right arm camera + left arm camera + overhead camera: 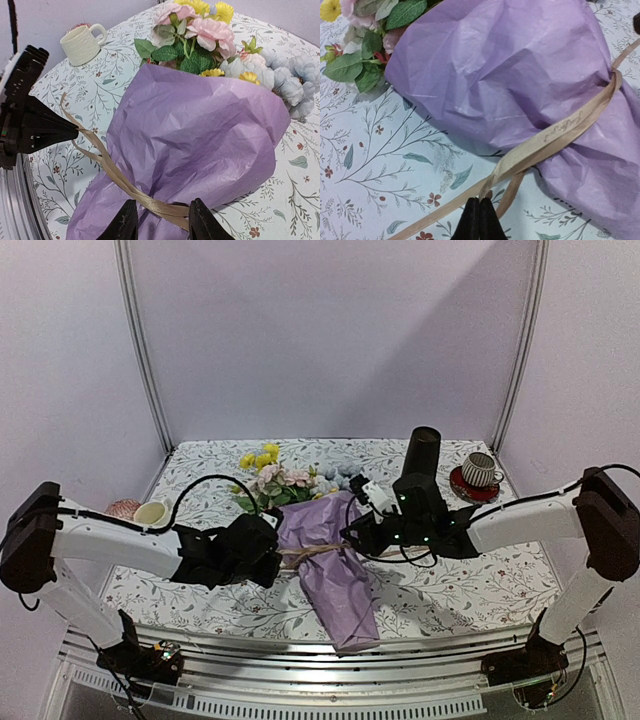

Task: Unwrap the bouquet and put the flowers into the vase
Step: Untie the half-tied ribbon from the folded wrapping paper.

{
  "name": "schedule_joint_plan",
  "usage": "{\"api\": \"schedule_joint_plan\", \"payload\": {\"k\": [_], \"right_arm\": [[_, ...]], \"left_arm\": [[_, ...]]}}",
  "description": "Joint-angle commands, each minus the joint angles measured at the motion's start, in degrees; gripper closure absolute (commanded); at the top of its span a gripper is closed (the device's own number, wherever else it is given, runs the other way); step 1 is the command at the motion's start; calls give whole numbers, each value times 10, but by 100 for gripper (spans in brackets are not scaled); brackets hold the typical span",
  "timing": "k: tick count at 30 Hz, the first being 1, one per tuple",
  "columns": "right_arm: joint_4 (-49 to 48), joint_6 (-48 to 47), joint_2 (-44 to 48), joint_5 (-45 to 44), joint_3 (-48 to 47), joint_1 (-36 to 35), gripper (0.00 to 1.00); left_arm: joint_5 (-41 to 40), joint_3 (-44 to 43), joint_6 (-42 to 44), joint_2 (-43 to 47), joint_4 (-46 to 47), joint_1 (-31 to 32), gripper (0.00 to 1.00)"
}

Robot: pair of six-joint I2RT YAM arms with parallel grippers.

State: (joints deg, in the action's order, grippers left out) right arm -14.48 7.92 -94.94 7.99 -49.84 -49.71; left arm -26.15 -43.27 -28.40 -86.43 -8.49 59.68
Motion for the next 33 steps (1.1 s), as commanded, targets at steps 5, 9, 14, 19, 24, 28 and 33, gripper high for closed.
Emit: {"api": "schedule_joint_plan", "payload": {"k": [5,9,14,19,24,28,33], "right_arm": [[-63,-2,10,-29,19,1,62],[-64,-14,6,-2,17,1,60],[-48,-33,11,-12,15,1,58],[-61,-41,43,-42,31,1,58],[-86,-57,33,-50,43,1,50],[-3,-96,-3,-42,-2,0,51],[-4,-149,6,-13,6,-16,51]], "left_arm": [[50,50,3,33,66,-47,100],[52,54,11,38,69,-64,100],[51,60,1,48,71,-88,100],[44,75,-11,63,79,-91,100],[32,98,-37,95,76,-91,100],[80,130,-32,132,117,-90,100],[93,163,-35,172,144,-87,94]]}}
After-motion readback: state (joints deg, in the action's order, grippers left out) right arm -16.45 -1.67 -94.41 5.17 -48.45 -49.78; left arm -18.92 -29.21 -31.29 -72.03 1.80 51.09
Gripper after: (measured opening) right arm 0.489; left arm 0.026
